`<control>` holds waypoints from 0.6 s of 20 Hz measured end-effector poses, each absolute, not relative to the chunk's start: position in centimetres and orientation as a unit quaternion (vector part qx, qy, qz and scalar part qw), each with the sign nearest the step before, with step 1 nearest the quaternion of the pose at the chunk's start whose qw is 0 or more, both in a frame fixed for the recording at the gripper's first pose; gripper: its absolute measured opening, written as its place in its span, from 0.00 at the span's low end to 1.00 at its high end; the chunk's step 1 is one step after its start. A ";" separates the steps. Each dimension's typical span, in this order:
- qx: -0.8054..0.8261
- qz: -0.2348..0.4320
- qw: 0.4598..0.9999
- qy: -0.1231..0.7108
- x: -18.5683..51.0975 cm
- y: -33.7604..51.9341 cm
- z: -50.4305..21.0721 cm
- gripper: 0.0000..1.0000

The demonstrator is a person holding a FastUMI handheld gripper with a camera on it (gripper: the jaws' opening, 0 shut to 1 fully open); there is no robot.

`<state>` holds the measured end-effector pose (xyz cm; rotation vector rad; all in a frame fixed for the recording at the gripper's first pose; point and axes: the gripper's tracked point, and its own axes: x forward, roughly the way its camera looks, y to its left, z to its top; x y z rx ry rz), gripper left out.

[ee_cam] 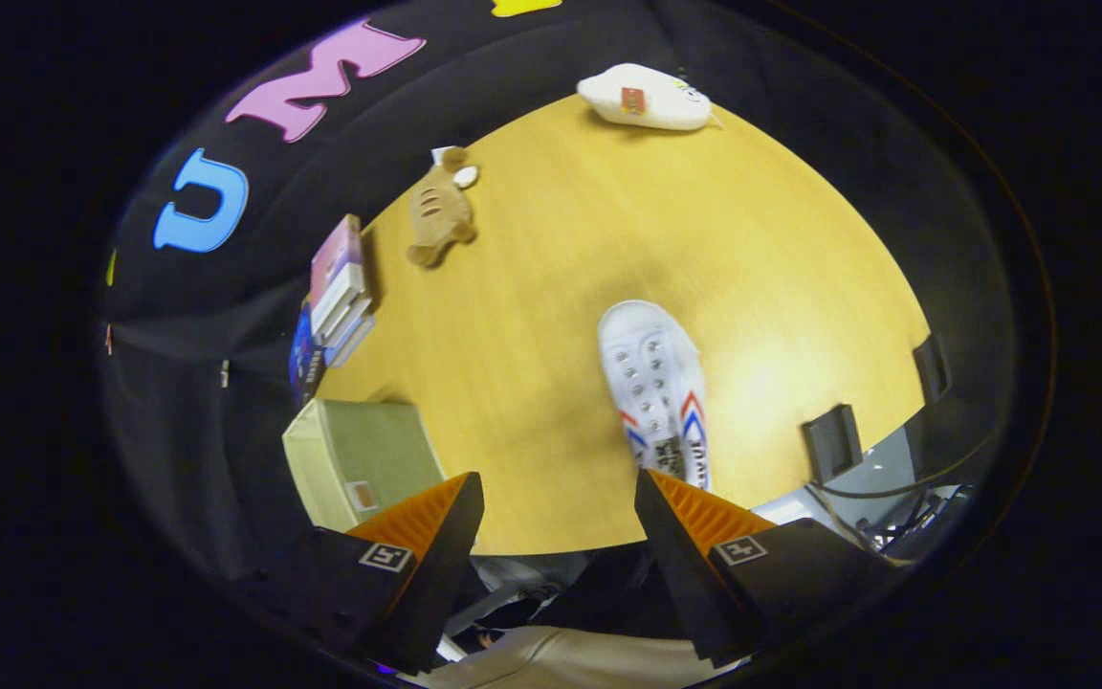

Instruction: Open the storage box then place both shoes into the box .Put the left shoe in first, then the right shoe, with the right side of both shoes facing outward in a uniform manner.

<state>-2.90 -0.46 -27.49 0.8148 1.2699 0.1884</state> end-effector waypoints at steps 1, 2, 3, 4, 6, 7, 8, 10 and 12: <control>0.362 0.074 0.724 0.583 -3.0 -1.4 -29.1 0.98; 0.353 0.066 0.722 0.591 -3.0 -2.2 -30.6 0.97; 0.340 0.060 0.723 0.599 -3.0 -2.8 -32.2 0.97; 0.329 0.054 0.722 0.606 -2.9 -3.1 -33.8 0.97; 0.313 0.050 0.721 0.617 -2.6 -3.6 -36.2 0.97; 0.305 0.049 0.721 0.620 -2.4 -3.9 -37.2 0.97; 0.296 0.048 0.722 0.623 -2.0 -4.0 -38.3 0.96; 0.273 0.051 0.725 0.630 -1.5 -4.2 -40.0 0.96; 0.253 0.059 0.724 0.639 -1.4 -3.8 -41.3 0.96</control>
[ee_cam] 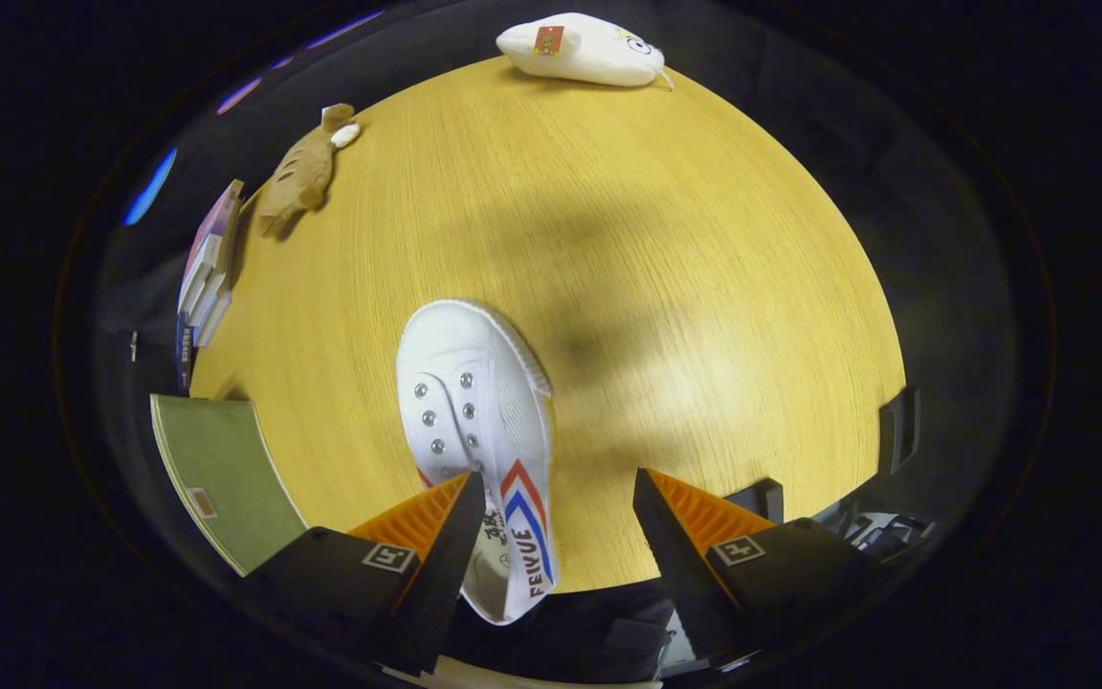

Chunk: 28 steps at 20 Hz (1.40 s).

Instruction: Open the storage box then place both shoes into the box .Put the left shoe in first, then the right shoe, with the right side of both shoes facing outward in a uniform manner.

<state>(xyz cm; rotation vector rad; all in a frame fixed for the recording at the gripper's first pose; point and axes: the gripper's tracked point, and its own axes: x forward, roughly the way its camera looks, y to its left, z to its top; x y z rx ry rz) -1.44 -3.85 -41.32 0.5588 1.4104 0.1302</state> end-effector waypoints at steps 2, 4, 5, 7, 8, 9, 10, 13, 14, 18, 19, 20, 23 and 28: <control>0.248 0.069 0.719 0.645 -1.5 -3.1 -41.6 0.95; 0.255 0.085 0.714 0.646 -1.5 -1.8 -41.1 0.94; 0.252 0.091 0.714 0.646 -1.4 -1.3 -41.0 0.94; 0.233 0.097 0.718 0.649 -1.1 -1.1 -41.4 0.89; 0.229 0.100 0.718 0.650 -1.0 -0.8 -41.4 0.87; 0.228 0.106 0.717 0.650 -0.9 -0.5 -41.5 0.86; 0.229 0.112 0.717 0.649 -0.7 -0.1 -41.4 0.79; 0.207 0.103 0.716 0.659 -0.8 -0.4 -42.2 0.53; 0.200 0.107 0.714 0.662 -0.9 -0.9 -42.1 0.47; 0.267 0.107 0.686 0.669 -1.2 -1.1 -41.4 0.16; 0.292 0.110 0.674 0.669 -1.5 -0.9 -41.0 0.17; 0.310 0.107 0.666 0.670 -1.7 -1.0 -40.6 0.16; 0.318 0.111 0.666 0.665 -1.3 -1.0 -40.2 0.16; 0.354 0.147 0.661 0.646 -1.6 -0.5 -41.0 0.16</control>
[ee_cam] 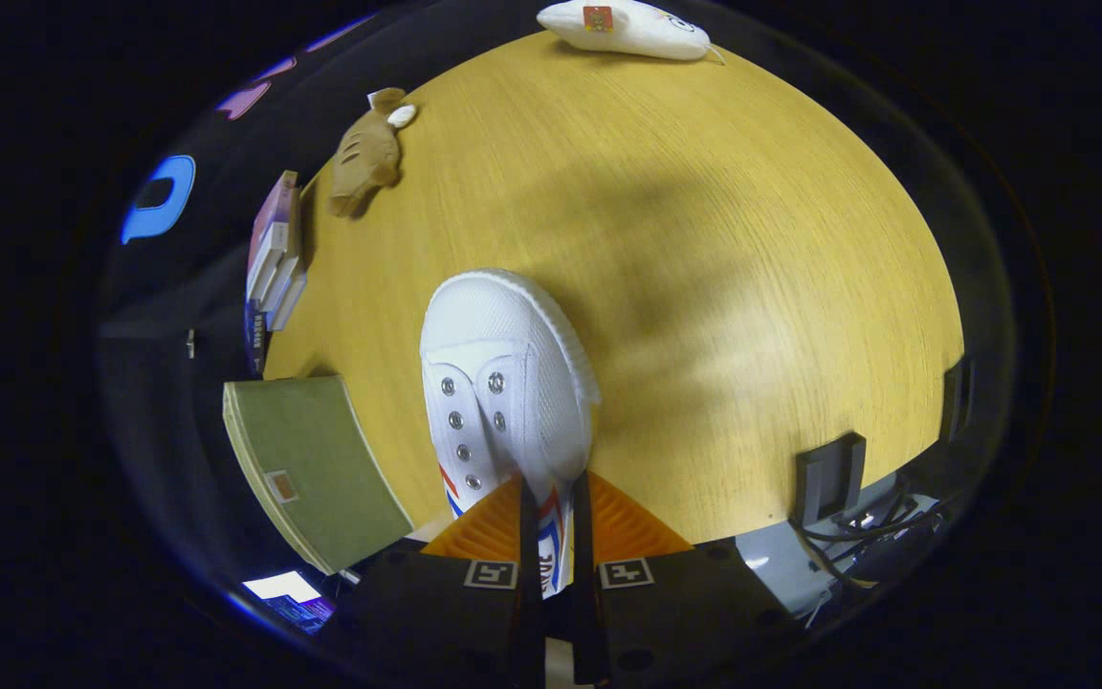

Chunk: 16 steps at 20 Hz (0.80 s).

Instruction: Open the storage box then place both shoes into the box .Put the left shoe in first, then the right shoe, with the right side of both shoes facing outward in a uniform manner.

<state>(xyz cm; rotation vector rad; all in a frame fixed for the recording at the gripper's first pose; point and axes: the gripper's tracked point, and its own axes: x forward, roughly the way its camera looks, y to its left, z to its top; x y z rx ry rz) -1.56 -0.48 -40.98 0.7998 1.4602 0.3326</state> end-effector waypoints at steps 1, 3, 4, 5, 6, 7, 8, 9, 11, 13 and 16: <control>0.360 0.154 0.660 0.641 -1.5 -0.3 -41.1 0.16; 0.365 0.171 0.659 0.634 -1.6 0.0 -41.3 0.16; 0.366 0.182 0.660 0.630 -1.5 -0.1 -41.4 0.16; 0.367 0.193 0.662 0.624 -1.4 0.0 -41.4 0.16; 0.366 0.204 0.664 0.619 -1.5 0.1 -41.6 0.16; 0.366 0.217 0.666 0.613 -1.4 0.2 -41.7 0.16; 0.367 0.229 0.666 0.608 -1.4 0.1 -41.8 0.16; 0.368 0.241 0.666 0.602 -1.3 0.1 -42.0 0.16; 0.370 0.264 0.665 0.592 -1.0 0.1 -42.3 0.16; 0.370 0.286 0.663 0.585 -1.0 0.1 -42.3 0.16; 0.364 0.315 0.653 0.584 -0.9 0.2 -42.4 0.16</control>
